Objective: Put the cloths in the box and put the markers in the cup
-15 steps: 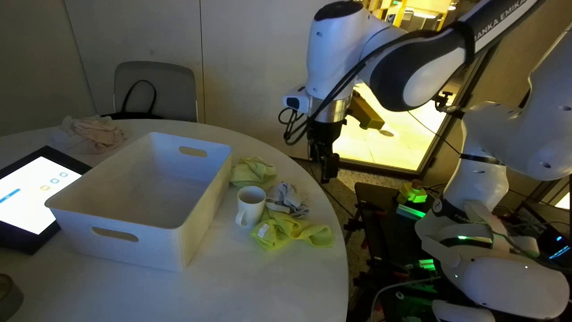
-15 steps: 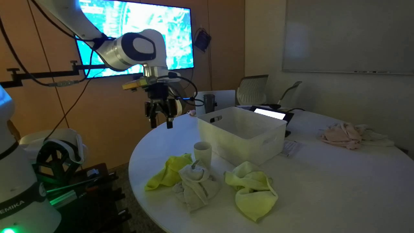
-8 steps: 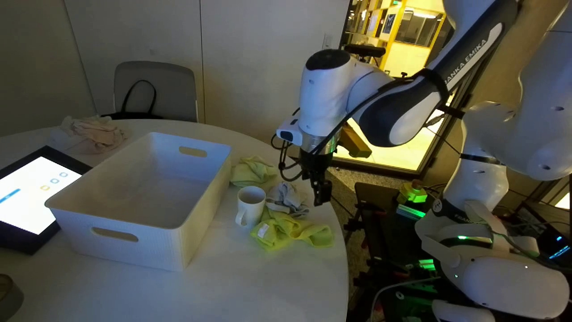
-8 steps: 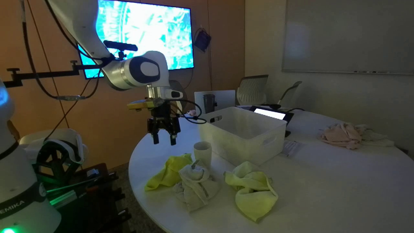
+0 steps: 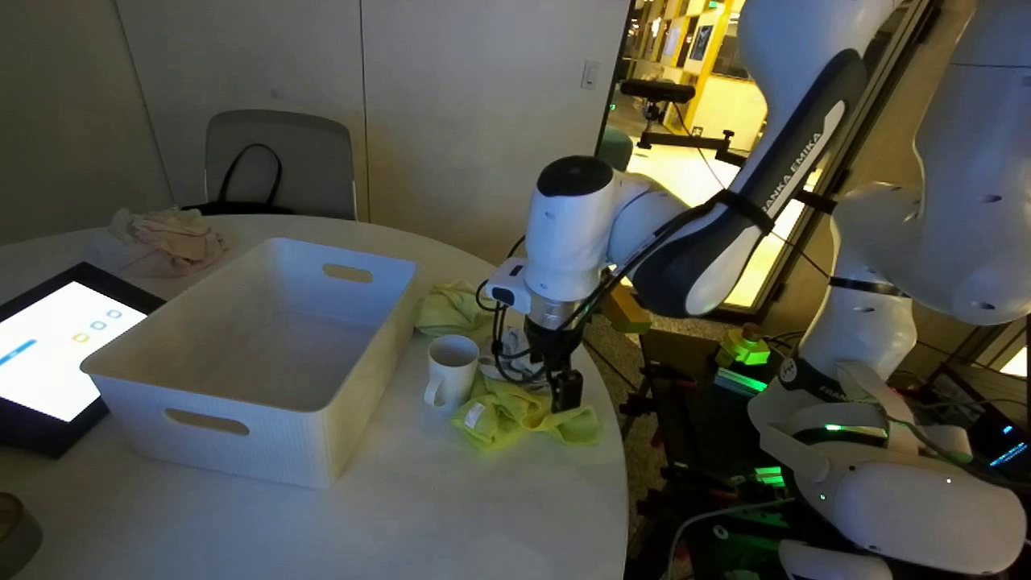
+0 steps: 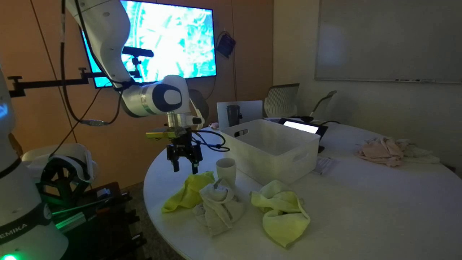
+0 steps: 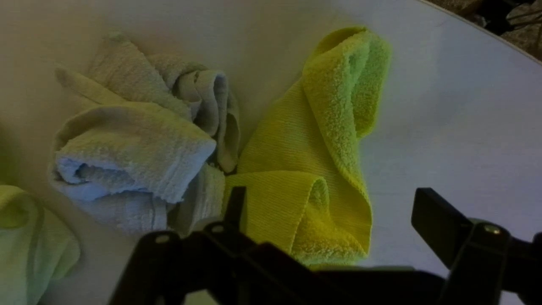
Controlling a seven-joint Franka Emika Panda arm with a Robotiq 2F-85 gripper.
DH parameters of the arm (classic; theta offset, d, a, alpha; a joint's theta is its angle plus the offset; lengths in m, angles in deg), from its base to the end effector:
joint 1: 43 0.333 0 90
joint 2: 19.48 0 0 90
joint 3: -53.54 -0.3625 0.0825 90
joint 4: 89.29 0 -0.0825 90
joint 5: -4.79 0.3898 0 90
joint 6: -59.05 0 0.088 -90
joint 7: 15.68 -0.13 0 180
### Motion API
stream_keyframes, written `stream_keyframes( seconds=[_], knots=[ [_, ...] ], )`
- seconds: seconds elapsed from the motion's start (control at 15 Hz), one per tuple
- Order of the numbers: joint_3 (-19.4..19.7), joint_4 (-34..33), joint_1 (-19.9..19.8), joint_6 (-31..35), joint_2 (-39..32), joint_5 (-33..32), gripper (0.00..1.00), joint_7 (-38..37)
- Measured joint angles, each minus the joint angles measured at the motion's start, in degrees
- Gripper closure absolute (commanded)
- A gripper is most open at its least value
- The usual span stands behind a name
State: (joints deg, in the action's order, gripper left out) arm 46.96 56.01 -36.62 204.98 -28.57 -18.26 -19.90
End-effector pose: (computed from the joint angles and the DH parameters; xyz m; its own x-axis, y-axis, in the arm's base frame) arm 0.4379 0.1022 0.2210 0.8715 0.4645 -0.1571 0.4869 -0.8577 0.1649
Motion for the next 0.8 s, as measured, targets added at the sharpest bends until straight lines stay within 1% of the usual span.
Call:
stream_keyframes(
  seconds=[0.2,0.47,0.8],
  knots=[
    [1.48,-2.07,0.96,1.63,-3.87,-2.38,0.00,-4.11],
    [4.51,-5.33,2.68,4.11,-8.62,-4.38,0.00,-8.69],
    [8.30,-8.72,6.34,7.84,-13.62,-6.47,0.00,-12.73]
  ],
)
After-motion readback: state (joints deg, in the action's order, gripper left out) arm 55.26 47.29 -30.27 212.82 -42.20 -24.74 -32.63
